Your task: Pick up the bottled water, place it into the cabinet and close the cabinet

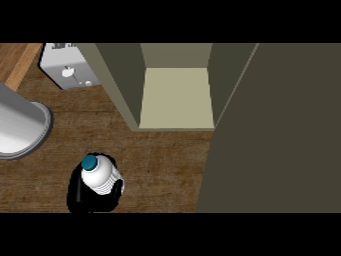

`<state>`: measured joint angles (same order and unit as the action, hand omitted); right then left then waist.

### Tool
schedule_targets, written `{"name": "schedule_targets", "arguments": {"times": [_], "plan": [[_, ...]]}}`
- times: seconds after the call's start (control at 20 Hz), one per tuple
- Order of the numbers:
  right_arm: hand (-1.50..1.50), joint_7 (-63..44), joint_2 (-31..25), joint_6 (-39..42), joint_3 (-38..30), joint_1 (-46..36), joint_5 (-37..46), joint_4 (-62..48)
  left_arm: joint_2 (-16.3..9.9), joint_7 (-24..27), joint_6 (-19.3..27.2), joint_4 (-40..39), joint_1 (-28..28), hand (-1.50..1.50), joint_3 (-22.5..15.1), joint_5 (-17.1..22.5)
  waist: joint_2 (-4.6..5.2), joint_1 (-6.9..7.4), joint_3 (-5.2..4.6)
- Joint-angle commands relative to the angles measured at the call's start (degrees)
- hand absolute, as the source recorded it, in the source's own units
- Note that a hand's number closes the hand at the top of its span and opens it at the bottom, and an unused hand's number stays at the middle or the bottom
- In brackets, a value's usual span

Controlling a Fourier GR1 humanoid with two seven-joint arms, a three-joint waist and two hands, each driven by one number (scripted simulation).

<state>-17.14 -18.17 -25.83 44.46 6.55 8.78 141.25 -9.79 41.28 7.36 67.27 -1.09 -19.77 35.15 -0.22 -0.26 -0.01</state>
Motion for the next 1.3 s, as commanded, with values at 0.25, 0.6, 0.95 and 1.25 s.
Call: {"name": "schedule_targets", "arguments": {"times": [0.25,0.6,0.95,1.25], "plan": [[-1.50,1.21,-2.75,0.74,-1.61,3.01,1.56,4.78,1.39,-11.06,9.18,16.29,0.06,1.50,-3.09,-3.86,0.03,0.07,0.06],[-1.50,-2.38,-0.82,-0.88,0.71,0.35,5.14,5.17,3.23,-16.10,14.59,19.84,5.05,1.50,-3.41,-8.46,0.08,0.02,-0.01],[-1.50,-2.14,-1.82,-1.55,3.72,2.40,7.15,5.88,9.01,-20.25,20.33,15.81,11.58,1.50,-5.06,-13.85,0.06,-0.36,-0.01],[-1.50,-1.08,-3.72,-0.35,1.13,3.20,3.72,7.14,9.71,-21.89,22.95,12.34,20.27,1.50,-1.83,-14.20,0.15,-0.43,-0.01]]}}
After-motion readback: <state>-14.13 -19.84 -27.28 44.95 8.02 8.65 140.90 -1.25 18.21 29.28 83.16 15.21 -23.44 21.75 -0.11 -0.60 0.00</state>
